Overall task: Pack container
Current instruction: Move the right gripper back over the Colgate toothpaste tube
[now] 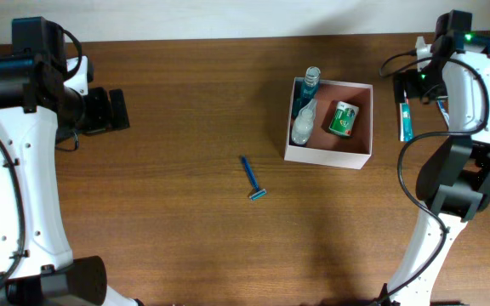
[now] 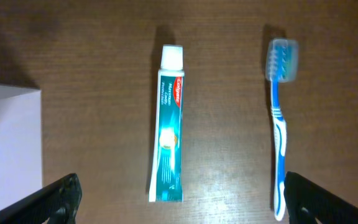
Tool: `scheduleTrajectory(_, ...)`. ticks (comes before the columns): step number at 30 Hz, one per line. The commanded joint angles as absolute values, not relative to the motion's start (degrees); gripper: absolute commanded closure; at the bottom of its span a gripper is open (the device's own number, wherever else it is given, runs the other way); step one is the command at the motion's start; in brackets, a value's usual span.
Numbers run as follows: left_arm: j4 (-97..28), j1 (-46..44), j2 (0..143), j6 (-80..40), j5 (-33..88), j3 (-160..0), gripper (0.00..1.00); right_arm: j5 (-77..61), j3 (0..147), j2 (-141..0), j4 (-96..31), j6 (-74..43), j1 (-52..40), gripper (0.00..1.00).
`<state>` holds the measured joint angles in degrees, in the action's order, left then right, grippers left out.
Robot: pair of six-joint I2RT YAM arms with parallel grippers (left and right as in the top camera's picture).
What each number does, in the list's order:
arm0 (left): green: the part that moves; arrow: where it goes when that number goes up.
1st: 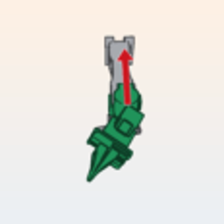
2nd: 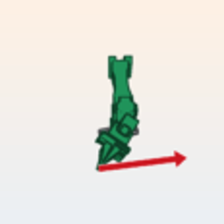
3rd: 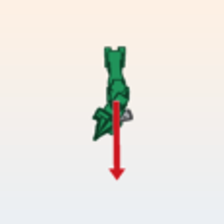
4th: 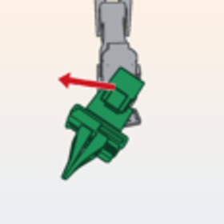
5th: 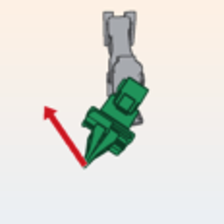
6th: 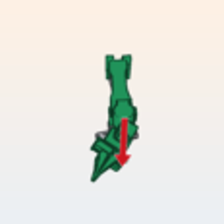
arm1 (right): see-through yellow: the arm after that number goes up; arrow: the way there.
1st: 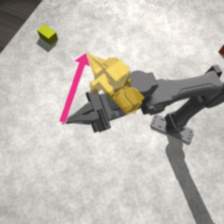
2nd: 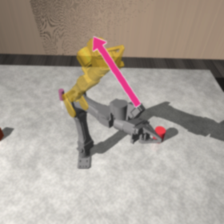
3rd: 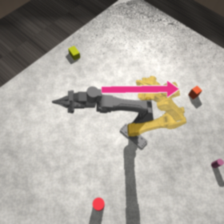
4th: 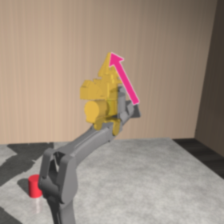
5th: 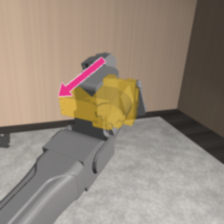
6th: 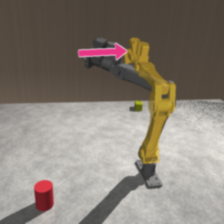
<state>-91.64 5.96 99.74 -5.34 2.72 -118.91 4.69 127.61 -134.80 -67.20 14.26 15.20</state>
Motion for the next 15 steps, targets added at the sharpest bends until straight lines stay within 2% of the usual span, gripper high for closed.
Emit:
scheduleTrajectory(1, -91.57, 6.11, 99.02, -4.45, 2.52, -118.74, 0.01, 4.6, 124.86, -135.48, -63.51, 14.94, 15.51, 0.01)
scheduleTrajectory(9, -91.57, 6.11, 99.02, -4.45, 2.52, -118.74, 0.01, 4.58, 119.37, -135.5, -56.62, 14.09, 15.53, 0.01)
scheduleTrajectory(15, -91.57, 6.11, 99.02, -4.45, 2.52, -118.74, 0.01, 3.07, 115.66, -135.5, -55.05, 8.32, 16.78, 0.01)
